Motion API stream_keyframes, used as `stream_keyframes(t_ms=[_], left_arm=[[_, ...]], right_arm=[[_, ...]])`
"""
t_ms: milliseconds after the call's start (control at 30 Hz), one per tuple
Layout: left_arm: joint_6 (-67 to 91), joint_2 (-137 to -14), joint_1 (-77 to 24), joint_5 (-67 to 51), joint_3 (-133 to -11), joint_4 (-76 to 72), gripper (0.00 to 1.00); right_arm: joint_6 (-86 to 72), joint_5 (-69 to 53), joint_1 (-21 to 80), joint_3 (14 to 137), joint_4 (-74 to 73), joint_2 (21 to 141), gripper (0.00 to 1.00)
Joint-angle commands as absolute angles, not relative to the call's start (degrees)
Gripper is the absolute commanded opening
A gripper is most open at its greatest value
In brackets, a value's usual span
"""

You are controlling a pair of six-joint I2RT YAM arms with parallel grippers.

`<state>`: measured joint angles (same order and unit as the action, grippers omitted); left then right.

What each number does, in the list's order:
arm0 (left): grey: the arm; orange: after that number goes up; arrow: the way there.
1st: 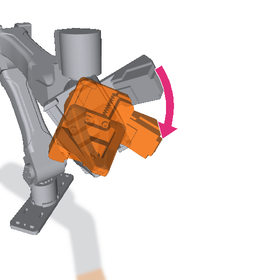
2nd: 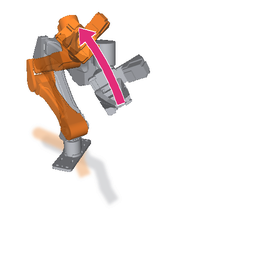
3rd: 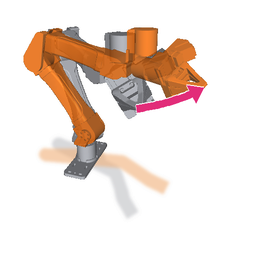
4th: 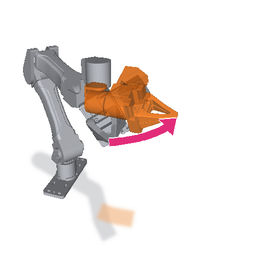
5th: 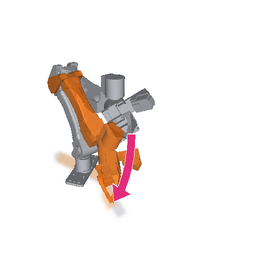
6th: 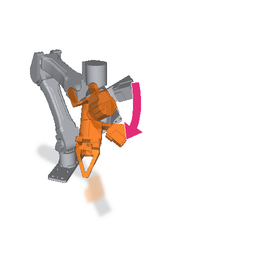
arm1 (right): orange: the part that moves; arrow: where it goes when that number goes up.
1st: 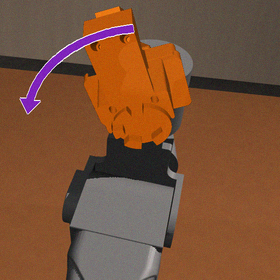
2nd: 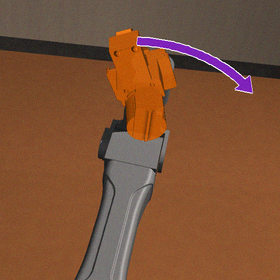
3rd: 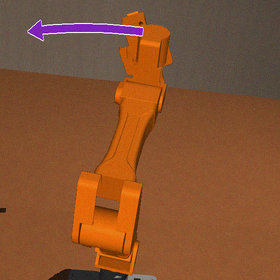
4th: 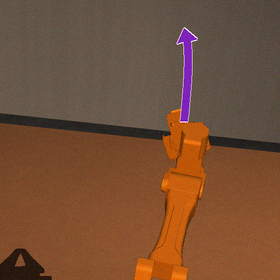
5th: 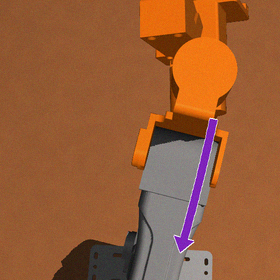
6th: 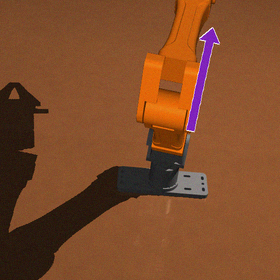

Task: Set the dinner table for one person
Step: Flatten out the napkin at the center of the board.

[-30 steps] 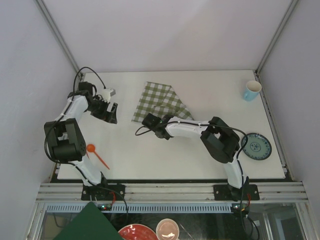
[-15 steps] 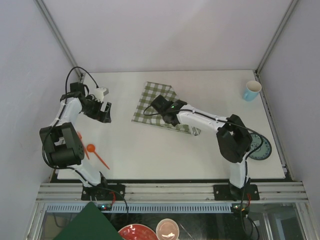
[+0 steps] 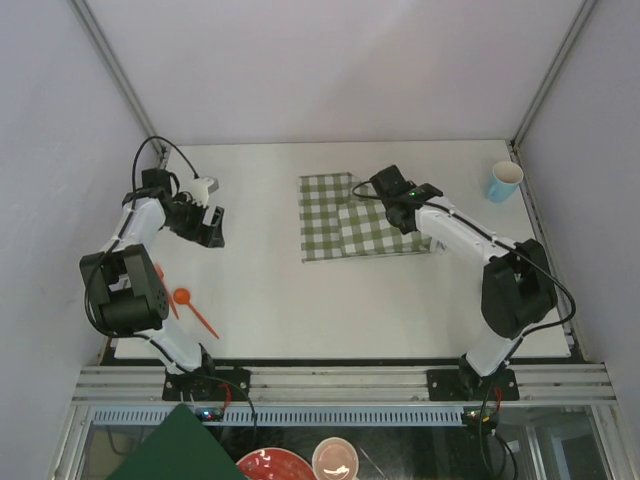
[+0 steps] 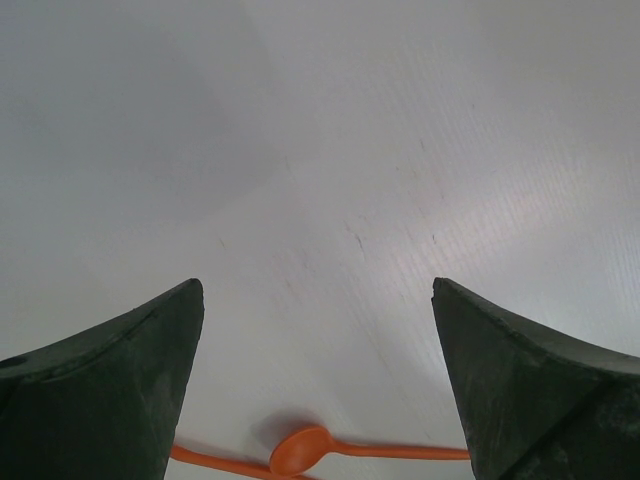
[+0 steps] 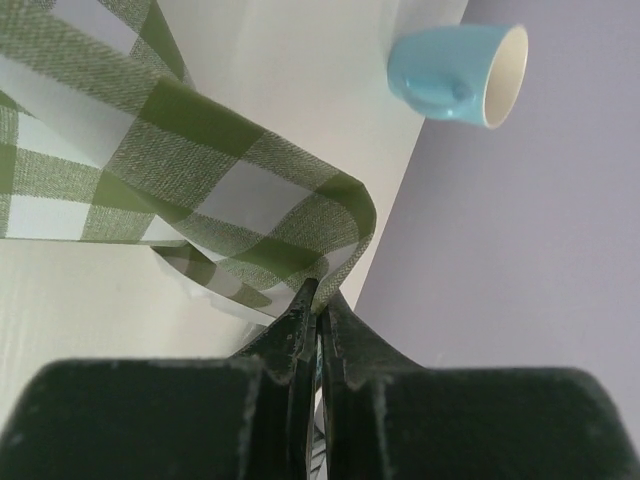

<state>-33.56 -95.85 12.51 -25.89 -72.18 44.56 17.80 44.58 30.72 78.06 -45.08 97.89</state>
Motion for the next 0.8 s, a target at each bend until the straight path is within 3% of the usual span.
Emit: stream_keyframes(t_ms=[0, 233, 467, 767], left_arm=[[-33.5, -93.9, 12.4, -33.1, -71.2, 43.3, 1.0], [-42.3, -102.5, 2.2, -37.1, -82.2, 55.1, 1.0], [-42.5, -119.5, -1.9, -51.2, -106.4, 70.2, 1.0], [-25.8, -135.2, -7.0, -41.5, -129.4, 64.4, 1.0]], right_arm=[[16.1, 42.1, 28.0, 76.5, -43.2, 91.0, 0.0], [15.6, 38.6, 26.6, 76.5, -42.4, 91.9, 0.0], [14.6, 37.4, 26.8, 77.6, -42.5, 94.0, 0.0], [14.9, 34.0, 27.5, 80.7, -42.8, 93.7, 0.0]])
